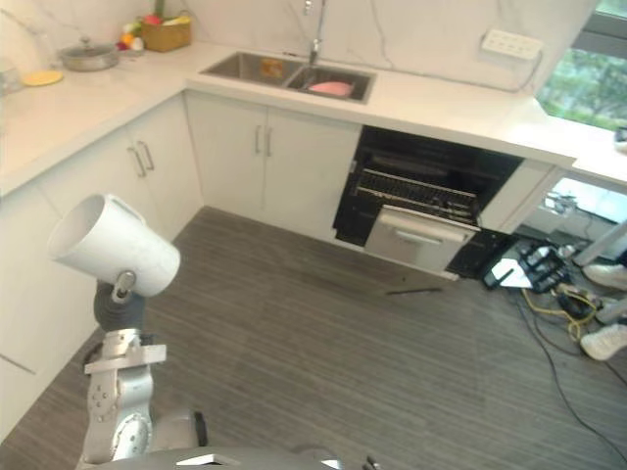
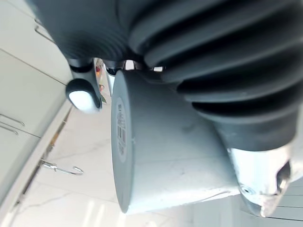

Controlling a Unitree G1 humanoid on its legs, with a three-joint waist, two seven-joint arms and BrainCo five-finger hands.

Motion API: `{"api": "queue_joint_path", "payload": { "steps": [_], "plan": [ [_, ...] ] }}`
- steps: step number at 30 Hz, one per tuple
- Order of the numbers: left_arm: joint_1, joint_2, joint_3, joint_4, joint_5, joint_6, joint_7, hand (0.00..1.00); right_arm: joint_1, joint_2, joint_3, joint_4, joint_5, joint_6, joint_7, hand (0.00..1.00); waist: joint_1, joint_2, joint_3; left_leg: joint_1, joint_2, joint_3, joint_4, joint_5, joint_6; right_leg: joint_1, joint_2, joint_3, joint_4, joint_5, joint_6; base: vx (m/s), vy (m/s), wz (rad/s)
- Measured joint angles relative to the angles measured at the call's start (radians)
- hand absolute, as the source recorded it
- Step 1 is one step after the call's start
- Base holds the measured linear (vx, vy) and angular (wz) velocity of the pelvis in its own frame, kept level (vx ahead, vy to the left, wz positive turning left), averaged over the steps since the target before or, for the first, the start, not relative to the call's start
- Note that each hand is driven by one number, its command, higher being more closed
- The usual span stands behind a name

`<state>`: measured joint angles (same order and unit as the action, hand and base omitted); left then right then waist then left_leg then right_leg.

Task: Walk over to the sink, pick up the cup, carry it to the dishwasher, place the cup inside the dishwasher, then close the dishwasher door

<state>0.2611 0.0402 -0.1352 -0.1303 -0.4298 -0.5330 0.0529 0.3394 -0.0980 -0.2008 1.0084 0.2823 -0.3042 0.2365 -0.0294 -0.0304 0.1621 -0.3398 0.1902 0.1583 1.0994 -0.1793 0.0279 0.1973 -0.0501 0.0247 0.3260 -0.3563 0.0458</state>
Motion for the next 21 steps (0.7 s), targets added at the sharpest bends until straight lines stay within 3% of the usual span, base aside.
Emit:
{"api": "queue_joint_path", "payload": {
  "steps": [1,2,3,4,5,6,8,11,12,14,15,16,17,19,21],
  "plan": [
    [0.000,-0.001,-0.002,-0.003,0.001,0.000,-0.008,1.00,0.000,-0.011,0.000,0.000,0.000,0.000,0.003,0.00,0.002,0.004,0.002,-0.003,-0.019,-0.016,-0.096,-0.039,-0.015,0.008,-0.005,0.004,-0.014,0.001,0.000,0.21,0.102,-0.18],
    [0.000,-0.003,-0.006,-0.015,0.003,0.000,-0.022,1.00,-0.003,-0.029,0.000,-0.001,0.003,0.000,0.012,0.00,0.002,0.018,0.008,-0.003,-0.073,-0.075,-0.337,-0.059,-0.049,0.014,-0.020,0.011,-0.037,0.001,0.002,0.25,0.175,-0.09],
    [0.003,-0.001,-0.004,-0.033,0.008,0.000,-0.019,1.00,-0.005,-0.039,0.007,0.000,0.002,0.000,0.025,0.00,0.008,0.025,0.012,0.003,-0.127,-0.160,-0.582,-0.010,-0.087,0.018,-0.038,0.032,-0.060,-0.006,0.009,0.25,0.205,-0.19],
    [0.009,-0.001,0.000,-0.046,0.012,0.000,-0.012,1.00,-0.006,-0.046,0.009,0.002,0.001,0.000,0.030,0.00,0.012,0.027,0.016,0.014,-0.140,-0.191,-0.660,0.059,-0.111,0.021,-0.044,0.050,-0.071,-0.012,0.015,0.23,0.237,-0.52],
    [0.021,-0.002,0.013,-0.055,0.017,-0.001,-0.007,1.00,-0.008,-0.054,0.013,0.011,0.001,0.000,0.041,0.00,0.023,0.025,0.020,0.050,-0.155,-0.191,-0.700,0.149,-0.120,0.037,-0.057,0.085,-0.089,-0.020,0.017,0.32,0.253,-0.86],
    [0.028,-0.004,0.037,-0.043,0.021,-0.002,0.011,1.00,-0.016,-0.043,0.012,0.021,0.001,-0.001,0.042,0.00,0.028,0.015,0.029,0.063,-0.170,-0.180,-0.635,0.077,-0.098,0.059,-0.066,0.123,-0.081,-0.011,0.018,0.33,0.244,-0.88],
    [0.026,0.005,0.057,-0.018,0.020,-0.002,0.006,1.00,-0.016,-0.041,0.013,0.021,0.000,-0.005,0.038,0.00,0.017,0.013,0.028,0.063,-0.160,-0.168,-0.517,-0.008,-0.076,0.077,-0.071,0.132,-0.045,0.001,0.028,0.35,0.206,-0.56],
    [0.020,0.025,0.044,-0.014,0.019,0.001,-0.019,1.00,-0.005,-0.030,0.010,0.021,0.002,-0.008,0.023,0.00,0.011,0.005,0.004,0.091,-0.171,-0.133,-0.481,-0.073,-0.049,0.059,-0.088,0.129,0.052,0.009,0.042,0.30,0.151,-0.27],
    [0.009,0.033,0.044,-0.014,0.017,0.006,-0.050,1.00,0.007,-0.025,0.001,0.019,0.008,-0.027,0.019,0.00,0.009,0.004,-0.027,0.121,-0.191,-0.100,-0.504,-0.099,-0.033,-0.023,-0.113,0.128,0.221,0.043,0.091,0.27,0.139,-0.26],
    [-0.008,0.050,0.044,-0.015,0.018,0.015,-0.069,1.00,0.012,-0.011,-0.003,0.010,0.030,-0.045,0.016,0.00,0.002,-0.003,-0.035,0.195,-0.220,-0.070,-0.564,-0.108,-0.010,-0.116,-0.144,0.126,0.425,0.161,0.142,0.28,0.136,-0.30],
    [-0.008,0.065,0.038,-0.015,0.020,0.026,-0.076,1.00,0.014,-0.005,-0.010,0.001,0.037,-0.056,0.015,0.00,-0.003,-0.010,-0.030,0.270,-0.234,-0.059,-0.627,-0.112,0.006,-0.169,-0.165,0.108,0.539,0.309,0.153,0.31,0.150,-0.41],
    [-0.008,0.071,0.025,-0.019,0.023,0.035,-0.074,1.00,0.020,0.000,-0.010,-0.012,0.043,-0.075,0.016,0.00,-0.012,0.018,-0.028,0.352,-0.234,-0.046,-0.702,-0.103,0.027,-0.219,-0.179,0.073,0.656,0.352,0.126,0.36,0.172,-0.47],
    [-0.009,0.079,0.022,-0.025,0.028,0.040,-0.066,1.00,0.020,0.003,-0.009,-0.016,0.043,-0.090,0.017,0.00,-0.019,0.007,-0.027,0.402,-0.233,-0.043,-0.748,-0.098,0.035,-0.266,-0.176,0.036,0.727,0.291,0.095,0.31,0.126,-0.32],
    [-0.026,0.093,0.008,-0.031,0.044,0.049,-0.050,1.00,0.021,0.018,-0.006,-0.045,0.043,-0.103,0.017,0.00,-0.044,0.013,-0.031,0.485,-0.223,-0.036,-0.825,-0.087,0.029,-0.345,-0.152,-0.050,0.770,0.177,0.072,0.28,0.055,-0.09],
    [-0.039,0.099,-0.016,-0.038,0.054,0.055,-0.038,1.00,0.018,0.031,-0.006,-0.063,0.046,-0.107,0.013,0.00,-0.057,0.012,-0.030,0.555,-0.203,-0.022,-0.884,-0.086,0.021,-0.439,-0.120,-0.153,0.676,0.095,0.055,0.37,-0.012,-0.09]
  ]
}}
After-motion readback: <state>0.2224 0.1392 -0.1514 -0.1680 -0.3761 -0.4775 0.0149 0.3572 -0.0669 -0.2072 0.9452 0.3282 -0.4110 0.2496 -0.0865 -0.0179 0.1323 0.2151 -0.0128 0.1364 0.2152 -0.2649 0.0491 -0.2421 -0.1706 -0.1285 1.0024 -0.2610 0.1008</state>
